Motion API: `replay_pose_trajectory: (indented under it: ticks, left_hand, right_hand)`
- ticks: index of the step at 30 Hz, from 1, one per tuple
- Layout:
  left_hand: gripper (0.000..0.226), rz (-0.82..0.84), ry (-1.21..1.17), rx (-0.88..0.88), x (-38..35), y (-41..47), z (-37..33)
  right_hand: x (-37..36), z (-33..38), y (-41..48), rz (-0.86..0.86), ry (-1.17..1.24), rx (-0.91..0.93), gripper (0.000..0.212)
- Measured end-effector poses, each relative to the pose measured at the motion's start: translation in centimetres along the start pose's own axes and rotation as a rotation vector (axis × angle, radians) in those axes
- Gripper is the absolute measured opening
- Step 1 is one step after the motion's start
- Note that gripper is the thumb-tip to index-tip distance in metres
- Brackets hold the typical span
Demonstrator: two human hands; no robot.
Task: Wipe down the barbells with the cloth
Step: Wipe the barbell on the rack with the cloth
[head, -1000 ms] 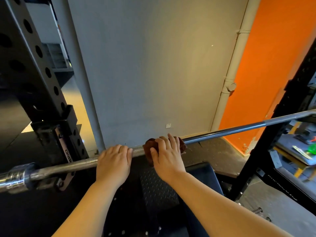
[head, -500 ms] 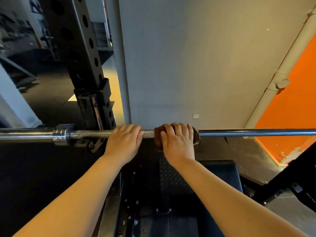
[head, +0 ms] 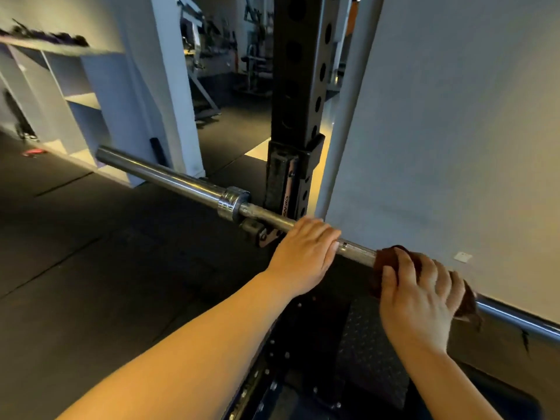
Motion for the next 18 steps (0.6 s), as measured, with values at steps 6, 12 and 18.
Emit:
replay_pose_trajectory:
  ticks: [6, 12, 18]
  left_hand:
    - [0.044, -0.06, -0.029, 0.143, 0.8, -2.2, 1.6]
    - [0.051, -0.017, -0.132, 0.254, 2.2, -3.3, 1.0]
    - [0.053, 0.088, 0.132, 0.226, 2.7, -3.9, 0.9]
  right_hand:
    - [-0.5, 3.8, 0.6, 0.063, -0.059, 0.315, 0.055]
    - [0.3, 1.9, 1.0, 0.004, -0.017, 0.216, 0.052]
    - [-1.4, 8.9, 0.7, 0.101, 0.01, 0.386, 0.051]
Point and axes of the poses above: each hand's wrist, its own y-axis towards the middle knuckle, its own x-axis out of the back of the hand, z = x × y, the point moved 3 cm from there along y, towards the middle knuckle, and after that the axes turned 10 degrees about -x, right-handed, at the moved point
